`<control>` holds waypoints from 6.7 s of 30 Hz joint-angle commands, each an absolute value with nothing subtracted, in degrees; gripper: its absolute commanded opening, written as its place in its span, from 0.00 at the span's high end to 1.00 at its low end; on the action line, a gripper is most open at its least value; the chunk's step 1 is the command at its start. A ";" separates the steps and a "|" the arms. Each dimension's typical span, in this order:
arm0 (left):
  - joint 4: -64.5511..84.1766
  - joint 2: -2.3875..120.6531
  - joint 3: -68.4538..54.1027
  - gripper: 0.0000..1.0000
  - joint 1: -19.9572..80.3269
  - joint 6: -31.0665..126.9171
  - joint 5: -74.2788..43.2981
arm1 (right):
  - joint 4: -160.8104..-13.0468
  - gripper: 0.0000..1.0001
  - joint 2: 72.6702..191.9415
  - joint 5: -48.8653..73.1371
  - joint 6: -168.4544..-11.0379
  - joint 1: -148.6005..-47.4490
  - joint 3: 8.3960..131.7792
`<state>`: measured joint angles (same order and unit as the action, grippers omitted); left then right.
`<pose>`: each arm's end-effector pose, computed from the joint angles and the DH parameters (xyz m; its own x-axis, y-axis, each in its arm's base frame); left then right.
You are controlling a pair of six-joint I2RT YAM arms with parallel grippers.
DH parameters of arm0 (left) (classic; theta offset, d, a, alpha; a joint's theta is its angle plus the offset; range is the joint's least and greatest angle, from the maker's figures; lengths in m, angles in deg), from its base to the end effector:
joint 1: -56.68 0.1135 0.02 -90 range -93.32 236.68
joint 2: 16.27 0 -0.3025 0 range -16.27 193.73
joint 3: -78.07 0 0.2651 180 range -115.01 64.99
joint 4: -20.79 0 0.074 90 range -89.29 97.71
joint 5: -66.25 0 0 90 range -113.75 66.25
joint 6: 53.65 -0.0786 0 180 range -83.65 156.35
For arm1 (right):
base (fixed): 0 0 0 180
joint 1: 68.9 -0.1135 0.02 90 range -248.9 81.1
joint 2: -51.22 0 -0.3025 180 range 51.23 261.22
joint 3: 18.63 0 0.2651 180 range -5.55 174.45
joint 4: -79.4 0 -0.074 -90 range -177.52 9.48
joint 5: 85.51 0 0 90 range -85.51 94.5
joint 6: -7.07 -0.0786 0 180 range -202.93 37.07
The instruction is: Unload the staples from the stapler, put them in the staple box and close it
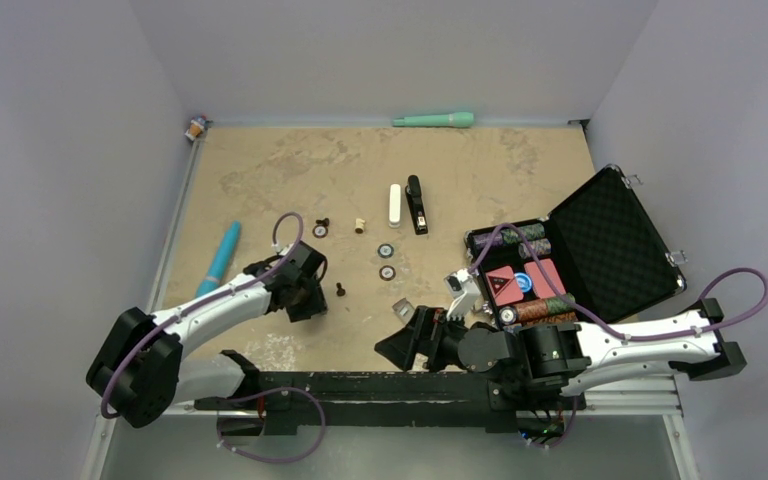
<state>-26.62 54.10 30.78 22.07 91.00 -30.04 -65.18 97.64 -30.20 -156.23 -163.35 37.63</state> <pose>0.1803 -0.1139 0.1511 -0.8848 -0.3745 -0.2775 -0.3235 0.9220 -0.2126 0.0293 0.2006 0.3181 -0.8137 0.3054 -0.4946 -0.2791 0.5411 0.7933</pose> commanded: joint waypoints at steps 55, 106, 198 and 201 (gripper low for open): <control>-25.09 63.49 23.91 0.67 14.99 79.60 -33.31 | -66.17 0.02 94.67 -30.15 -155.84 -163.56 38.23; -29.31 59.71 15.15 0.83 10.98 77.85 -24.24 | -62.94 0.02 91.12 -33.57 -156.45 -163.54 39.48; -27.92 83.66 -8.90 0.66 -2.73 73.96 -23.52 | -57.76 0.02 87.89 -34.70 -155.53 -163.55 42.72; -32.39 79.80 -9.85 0.66 -2.73 74.05 -25.74 | -58.27 0.02 87.98 -34.73 -154.94 -163.51 43.45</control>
<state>-26.95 87.16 -6.16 -2.38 72.66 -22.36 -57.68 87.96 -33.53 -154.94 -163.35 41.78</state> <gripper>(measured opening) 0.336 0.982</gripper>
